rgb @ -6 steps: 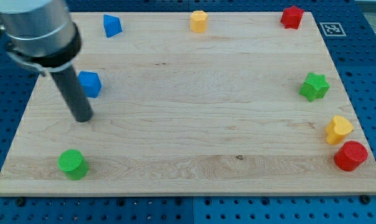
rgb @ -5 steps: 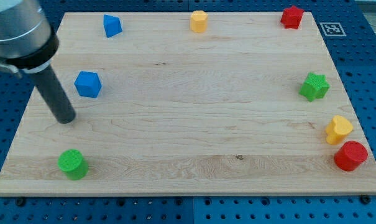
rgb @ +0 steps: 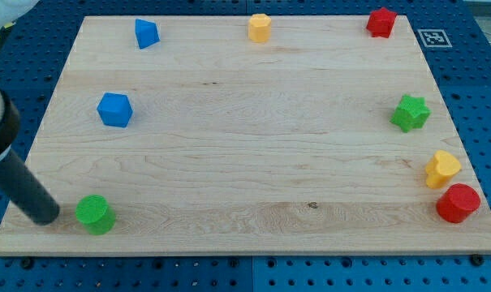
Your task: Slide the green circle towards the blue cube
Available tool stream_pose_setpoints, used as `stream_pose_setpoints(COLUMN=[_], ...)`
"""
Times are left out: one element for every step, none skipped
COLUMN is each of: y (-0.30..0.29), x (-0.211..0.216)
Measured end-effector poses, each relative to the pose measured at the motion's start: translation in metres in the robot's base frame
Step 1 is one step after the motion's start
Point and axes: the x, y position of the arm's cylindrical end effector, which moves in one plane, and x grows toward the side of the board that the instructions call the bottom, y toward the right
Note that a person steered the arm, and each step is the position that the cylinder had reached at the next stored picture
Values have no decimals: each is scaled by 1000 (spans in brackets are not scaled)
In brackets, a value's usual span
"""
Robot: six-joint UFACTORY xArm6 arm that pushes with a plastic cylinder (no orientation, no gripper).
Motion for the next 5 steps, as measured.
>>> stream_pose_setpoints(y=[28,86,100,86,62], x=[26,27,25,16,19])
